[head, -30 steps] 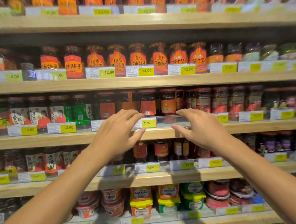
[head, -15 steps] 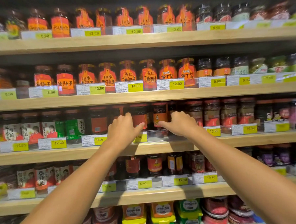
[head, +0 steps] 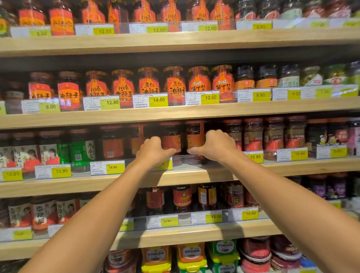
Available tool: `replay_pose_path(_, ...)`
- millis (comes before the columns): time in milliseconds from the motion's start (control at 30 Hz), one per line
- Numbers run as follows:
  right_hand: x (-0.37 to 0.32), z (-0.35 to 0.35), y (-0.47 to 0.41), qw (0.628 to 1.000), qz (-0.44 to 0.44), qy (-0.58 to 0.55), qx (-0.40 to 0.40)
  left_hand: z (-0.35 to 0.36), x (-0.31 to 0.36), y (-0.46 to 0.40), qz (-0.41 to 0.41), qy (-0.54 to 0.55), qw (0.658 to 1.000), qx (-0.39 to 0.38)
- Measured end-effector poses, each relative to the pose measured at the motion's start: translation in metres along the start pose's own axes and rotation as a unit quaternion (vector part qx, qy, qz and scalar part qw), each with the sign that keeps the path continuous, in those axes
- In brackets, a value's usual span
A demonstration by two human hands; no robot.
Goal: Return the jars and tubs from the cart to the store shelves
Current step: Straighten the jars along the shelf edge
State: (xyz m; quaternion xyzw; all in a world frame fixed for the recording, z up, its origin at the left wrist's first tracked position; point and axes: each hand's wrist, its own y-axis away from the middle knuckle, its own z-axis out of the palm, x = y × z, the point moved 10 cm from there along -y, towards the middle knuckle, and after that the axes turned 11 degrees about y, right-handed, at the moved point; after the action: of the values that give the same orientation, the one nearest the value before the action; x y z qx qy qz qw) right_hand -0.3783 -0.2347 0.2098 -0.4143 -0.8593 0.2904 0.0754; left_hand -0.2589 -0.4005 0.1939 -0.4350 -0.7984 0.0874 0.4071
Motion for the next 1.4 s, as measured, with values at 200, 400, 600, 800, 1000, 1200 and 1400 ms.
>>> replay_pose_path(200,0.007,-0.008,0.003,0.998,-0.003,0.054,0.007,0.013,-0.003,-0.012,0.04,0.035,0.995,-0.087)
replay_pose_path(400,0.011,-0.025,0.022,0.996,-0.023,0.065,0.051,-0.026,0.001,0.023,0.102,-0.009,0.994,-0.029)
replay_pose_path(600,-0.01,-0.053,0.052,0.982,-0.095,0.062,0.153,-0.079,-0.025,0.067,0.185,-0.056,0.98,0.038)
replay_pose_path(800,-0.075,-0.049,0.063,0.975,-0.163,0.01,0.15,-0.121,-0.062,0.082,0.173,-0.106,0.975,0.089)
replay_pose_path(1000,-0.127,-0.022,0.046,0.978,-0.177,0.015,0.106,-0.142,-0.094,0.069,0.131,-0.097,0.982,0.095)
replay_pose_path(1200,-0.162,-0.001,0.025,0.987,-0.145,0.039,0.05,-0.135,-0.11,0.04,0.04,-0.104,0.99,0.085)
replay_pose_path(1400,-0.178,0.029,-0.003,0.995,-0.09,-0.014,-0.045,-0.128,-0.121,0.015,-0.028,-0.096,0.992,0.08)
